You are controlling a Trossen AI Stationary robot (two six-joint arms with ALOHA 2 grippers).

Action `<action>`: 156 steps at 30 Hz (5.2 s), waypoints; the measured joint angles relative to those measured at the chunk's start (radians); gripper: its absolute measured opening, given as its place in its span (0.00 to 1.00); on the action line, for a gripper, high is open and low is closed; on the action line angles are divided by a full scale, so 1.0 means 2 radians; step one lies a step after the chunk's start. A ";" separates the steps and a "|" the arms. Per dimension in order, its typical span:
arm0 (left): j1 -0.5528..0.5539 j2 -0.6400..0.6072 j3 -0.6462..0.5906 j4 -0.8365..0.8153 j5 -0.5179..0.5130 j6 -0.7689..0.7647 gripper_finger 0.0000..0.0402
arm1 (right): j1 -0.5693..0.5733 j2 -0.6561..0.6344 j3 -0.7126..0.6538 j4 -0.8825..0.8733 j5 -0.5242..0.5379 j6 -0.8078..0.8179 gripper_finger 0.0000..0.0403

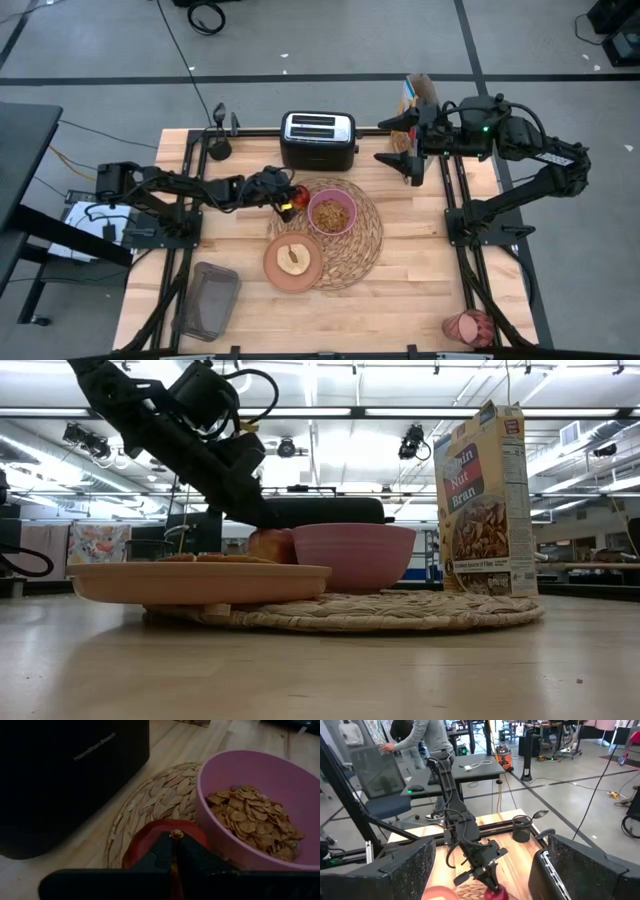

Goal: Arrange a breakfast setting
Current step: Put the apple on the brown placemat, then put the black spoon on the brown placemat to the right side of the pink bowl

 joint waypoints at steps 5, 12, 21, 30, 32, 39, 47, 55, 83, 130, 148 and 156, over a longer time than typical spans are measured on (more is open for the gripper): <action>0.000 -0.003 0.000 -0.001 0.001 -0.001 0.05 | 0.005 0.000 0.000 -0.004 0.000 0.010 0.96; -0.004 -0.005 0.000 -0.004 0.003 -0.015 0.05 | 0.005 0.000 0.000 -0.006 0.000 0.017 0.96; -0.022 -0.008 0.000 -0.010 -0.001 -0.029 0.05 | 0.005 0.000 0.000 -0.017 0.000 0.017 0.96; -0.012 -0.035 -0.001 -0.045 -0.014 -0.027 0.05 | 0.005 0.000 0.000 -0.018 0.000 0.017 0.96; -0.010 -0.037 -0.001 -0.058 -0.015 -0.028 0.05 | 0.005 0.000 0.000 -0.019 0.000 0.017 0.96; -0.011 -0.038 -0.001 -0.062 -0.015 -0.039 0.05 | 0.005 0.000 0.000 -0.020 0.000 0.025 0.95; -0.013 -0.039 -0.001 -0.067 -0.015 -0.049 0.07 | 0.005 0.000 0.000 -0.020 0.000 0.025 0.95; -0.013 -0.040 -0.001 -0.066 -0.015 -0.051 0.25 | 0.005 0.000 0.000 -0.020 0.000 0.025 0.95; -0.012 -0.106 0.000 -0.122 -0.005 -0.038 0.39 | 0.005 0.000 0.000 -0.018 -0.010 0.014 0.95; 0.177 -0.241 0.313 -0.381 -0.113 -0.102 0.79 | 0.013 0.000 0.000 0.072 -0.048 -0.058 0.95; 0.214 -0.059 0.446 -0.418 -0.253 -0.078 0.79 | -0.061 -0.039 0.000 0.062 -0.033 -0.170 0.95; 0.233 0.014 0.464 -0.432 -0.347 -0.072 0.79 | -0.095 -0.022 0.000 0.068 0.032 -0.163 0.95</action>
